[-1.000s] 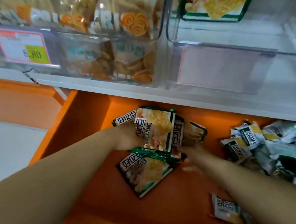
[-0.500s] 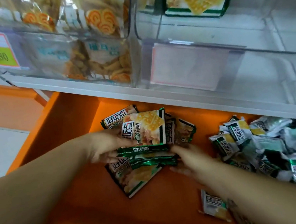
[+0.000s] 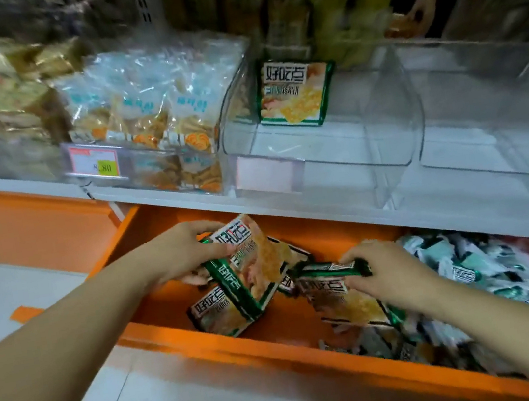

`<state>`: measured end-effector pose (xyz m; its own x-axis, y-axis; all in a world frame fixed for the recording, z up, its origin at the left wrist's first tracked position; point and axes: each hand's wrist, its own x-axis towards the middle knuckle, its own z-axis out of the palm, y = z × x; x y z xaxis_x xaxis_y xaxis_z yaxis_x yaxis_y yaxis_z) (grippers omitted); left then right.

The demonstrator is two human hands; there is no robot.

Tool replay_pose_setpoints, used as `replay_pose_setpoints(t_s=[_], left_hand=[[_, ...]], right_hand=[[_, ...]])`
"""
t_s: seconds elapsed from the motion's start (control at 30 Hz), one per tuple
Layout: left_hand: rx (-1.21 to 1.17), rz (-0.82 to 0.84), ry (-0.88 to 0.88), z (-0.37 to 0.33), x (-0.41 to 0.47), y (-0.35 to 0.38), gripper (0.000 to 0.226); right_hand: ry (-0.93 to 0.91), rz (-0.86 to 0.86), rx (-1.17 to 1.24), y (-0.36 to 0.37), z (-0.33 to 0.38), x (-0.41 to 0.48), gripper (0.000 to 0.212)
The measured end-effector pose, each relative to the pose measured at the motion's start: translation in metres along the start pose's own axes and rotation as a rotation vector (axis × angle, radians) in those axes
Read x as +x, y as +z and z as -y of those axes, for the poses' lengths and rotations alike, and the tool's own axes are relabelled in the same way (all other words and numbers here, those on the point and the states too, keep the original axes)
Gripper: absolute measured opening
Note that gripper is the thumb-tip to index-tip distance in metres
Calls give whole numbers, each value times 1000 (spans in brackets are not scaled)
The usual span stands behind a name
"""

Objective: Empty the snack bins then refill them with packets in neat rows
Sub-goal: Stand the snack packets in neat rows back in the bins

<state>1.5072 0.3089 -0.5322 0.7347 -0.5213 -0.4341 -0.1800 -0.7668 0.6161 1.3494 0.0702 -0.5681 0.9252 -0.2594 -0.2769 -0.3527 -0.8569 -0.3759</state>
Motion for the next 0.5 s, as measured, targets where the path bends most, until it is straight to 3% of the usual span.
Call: replay_pose_setpoints(t_s=[0.1, 0.27, 0.5], left_hand=[[-58, -29, 61, -5, -16, 1, 35], [112, -211, 259, -32, -40, -7, 41], [-412, -539, 541, -75, -57, -66, 28]], right_hand=[[-63, -41, -162, -31, 5, -26, 32], [-154, -229, -233, -87, 19, -57, 31], [-316, -724, -6, -156, 45, -65, 23]])
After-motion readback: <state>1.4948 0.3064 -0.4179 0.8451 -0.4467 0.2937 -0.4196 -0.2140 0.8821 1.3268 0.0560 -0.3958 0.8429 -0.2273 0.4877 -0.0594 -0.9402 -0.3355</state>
